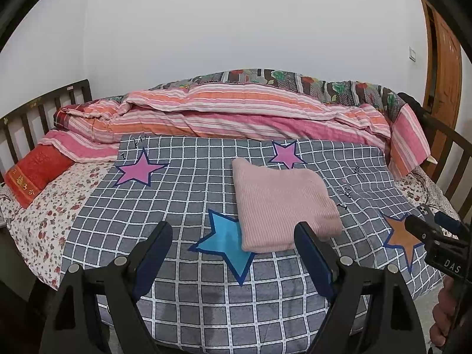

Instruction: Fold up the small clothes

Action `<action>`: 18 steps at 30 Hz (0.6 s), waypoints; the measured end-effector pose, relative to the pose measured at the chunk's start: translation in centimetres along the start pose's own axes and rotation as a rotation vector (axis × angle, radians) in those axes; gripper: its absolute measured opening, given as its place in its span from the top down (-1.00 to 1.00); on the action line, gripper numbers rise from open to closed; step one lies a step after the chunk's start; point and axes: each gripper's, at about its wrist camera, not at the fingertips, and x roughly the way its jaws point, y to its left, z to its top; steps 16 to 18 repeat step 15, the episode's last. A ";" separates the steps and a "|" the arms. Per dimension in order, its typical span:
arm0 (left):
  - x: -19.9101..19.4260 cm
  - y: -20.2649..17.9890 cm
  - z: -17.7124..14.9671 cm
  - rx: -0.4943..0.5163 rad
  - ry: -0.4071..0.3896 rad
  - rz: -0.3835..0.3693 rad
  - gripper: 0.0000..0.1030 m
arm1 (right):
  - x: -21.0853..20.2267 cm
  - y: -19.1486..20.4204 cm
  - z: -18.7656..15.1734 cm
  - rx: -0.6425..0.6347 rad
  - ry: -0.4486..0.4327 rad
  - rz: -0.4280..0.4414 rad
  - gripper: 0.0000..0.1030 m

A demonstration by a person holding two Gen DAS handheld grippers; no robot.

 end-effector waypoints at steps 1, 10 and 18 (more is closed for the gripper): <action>0.0 0.1 0.1 -0.001 0.000 -0.001 -0.63 | 0.0 0.0 0.0 0.000 0.000 0.001 -0.87; 0.1 0.2 0.3 -0.008 0.000 0.000 -0.63 | -0.1 0.3 0.3 -0.003 -0.006 0.006 -0.87; 0.3 0.1 0.4 -0.007 -0.005 0.002 -0.63 | 0.1 0.5 0.3 -0.008 -0.009 0.012 -0.87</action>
